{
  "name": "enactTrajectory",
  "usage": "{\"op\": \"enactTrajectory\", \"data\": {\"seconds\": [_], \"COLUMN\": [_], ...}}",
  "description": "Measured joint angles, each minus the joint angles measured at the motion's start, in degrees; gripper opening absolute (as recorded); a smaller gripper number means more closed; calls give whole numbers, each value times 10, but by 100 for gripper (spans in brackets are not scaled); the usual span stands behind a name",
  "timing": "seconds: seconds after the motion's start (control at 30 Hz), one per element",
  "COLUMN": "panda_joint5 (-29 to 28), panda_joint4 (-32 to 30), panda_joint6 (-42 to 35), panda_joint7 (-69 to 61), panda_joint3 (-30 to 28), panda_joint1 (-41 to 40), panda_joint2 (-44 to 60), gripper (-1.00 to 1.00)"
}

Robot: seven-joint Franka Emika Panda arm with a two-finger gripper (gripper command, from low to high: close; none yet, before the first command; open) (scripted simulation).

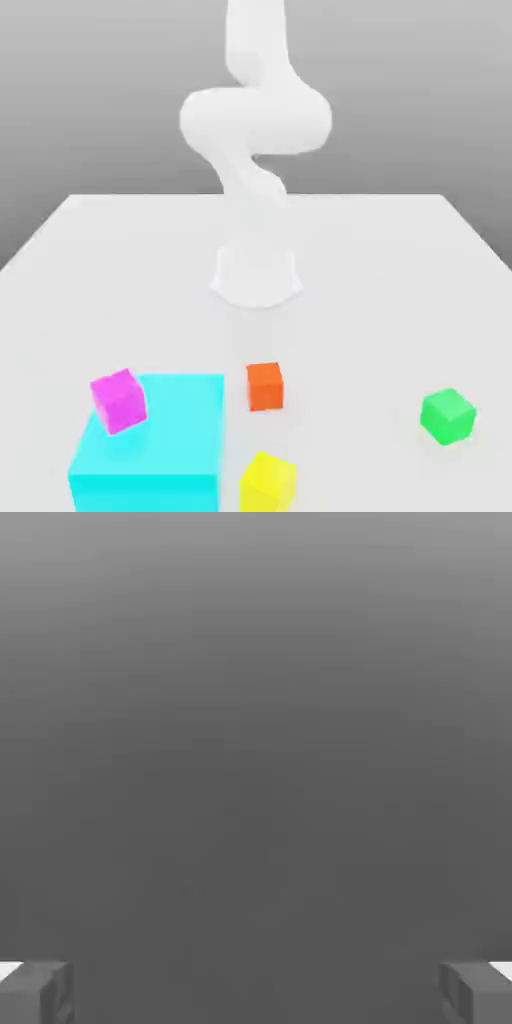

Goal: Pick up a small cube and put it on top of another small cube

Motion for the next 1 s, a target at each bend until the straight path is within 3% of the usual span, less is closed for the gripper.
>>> {"op": "enactTrajectory", "data": {"seconds": [0.57,0.73,0.9,0.93,1.0], "panda_joint5": [1,58,69,70,69], "panda_joint4": [-334,-346,-333,-331,-331], "panda_joint6": [282,393,468,477,477], "panda_joint7": [-56,-106,-113,-113,-113], "panda_joint3": [-11,12,24,22,22], "panda_joint1": [30,26,18,20,20], "panda_joint2": [318,461,551,561,561], "gripper": [0,0,0,-100,-100]}}
